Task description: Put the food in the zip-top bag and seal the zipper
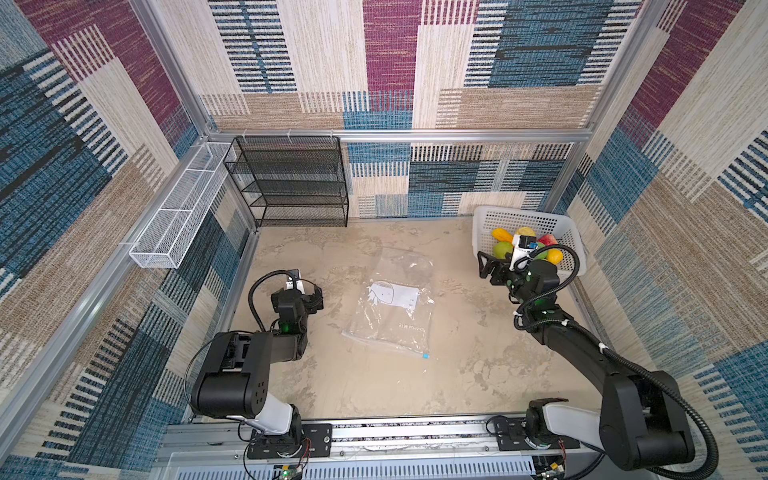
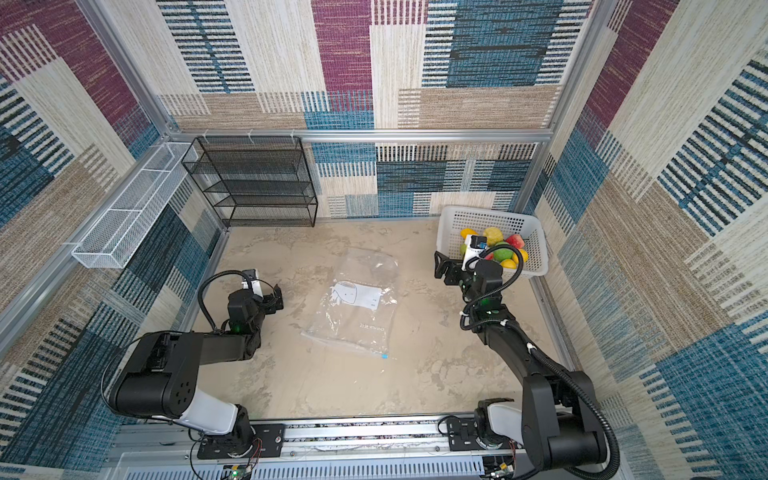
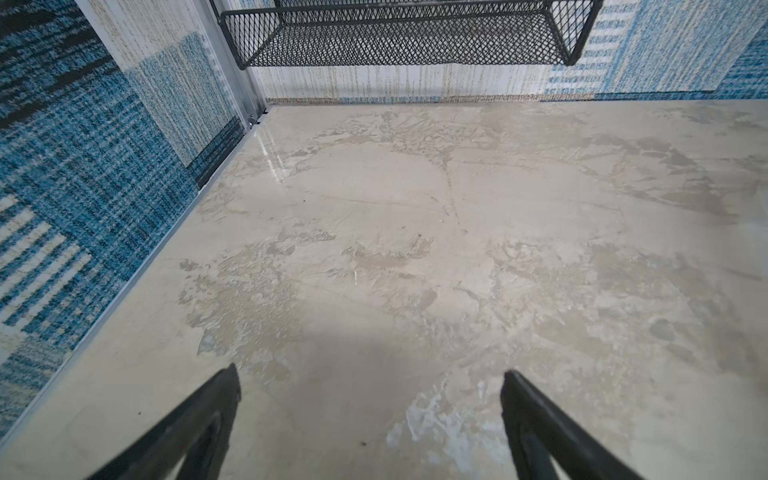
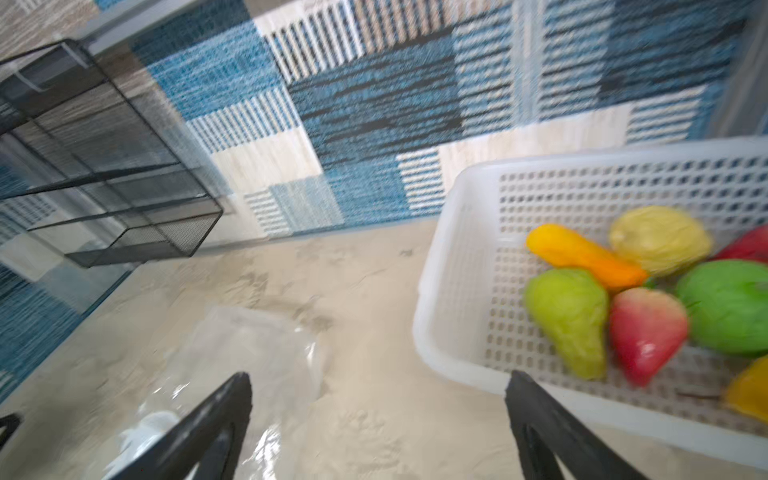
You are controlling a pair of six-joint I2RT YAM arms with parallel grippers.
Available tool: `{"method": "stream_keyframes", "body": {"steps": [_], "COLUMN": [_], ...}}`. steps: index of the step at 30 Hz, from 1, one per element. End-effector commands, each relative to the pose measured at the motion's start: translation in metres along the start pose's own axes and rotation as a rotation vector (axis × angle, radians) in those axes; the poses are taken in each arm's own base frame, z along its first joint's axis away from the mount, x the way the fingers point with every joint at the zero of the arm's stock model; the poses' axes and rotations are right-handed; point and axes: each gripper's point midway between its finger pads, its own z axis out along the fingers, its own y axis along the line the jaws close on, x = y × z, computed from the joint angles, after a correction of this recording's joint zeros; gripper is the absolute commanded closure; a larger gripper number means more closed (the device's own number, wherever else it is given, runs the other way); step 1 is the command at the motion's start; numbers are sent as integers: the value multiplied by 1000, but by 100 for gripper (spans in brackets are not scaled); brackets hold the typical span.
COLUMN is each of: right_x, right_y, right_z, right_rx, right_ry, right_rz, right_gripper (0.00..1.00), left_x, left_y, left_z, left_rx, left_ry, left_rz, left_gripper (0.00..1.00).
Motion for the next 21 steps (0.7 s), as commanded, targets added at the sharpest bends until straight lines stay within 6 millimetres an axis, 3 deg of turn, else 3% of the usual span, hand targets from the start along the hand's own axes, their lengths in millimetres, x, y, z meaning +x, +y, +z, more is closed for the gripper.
{"method": "stream_keyframes", "body": {"steps": [1, 6, 11, 16, 21], "right_x": [48, 101, 140, 154, 176], "right_y": [32, 73, 94, 97, 82], "right_z": [2, 5, 20, 46, 70], "right_rx": [-150, -226, -283, -268, -195], "right_ry": [222, 388, 500, 528, 579], "right_rz": [128, 98, 104, 87, 87], "right_gripper": [11, 13, 17, 17, 19], "left_x": [-10, -30, -32, -32, -41], "left_y": [1, 13, 26, -6, -59], "left_z": [-3, -11, -12, -16, -47], "left_rx": [-15, -92, -191, -29, 265], "left_ry": [-22, 64, 221, 351, 375], "left_rz": [-6, -10, -162, -236, -323], "left_gripper": [1, 1, 1, 2, 3]}}
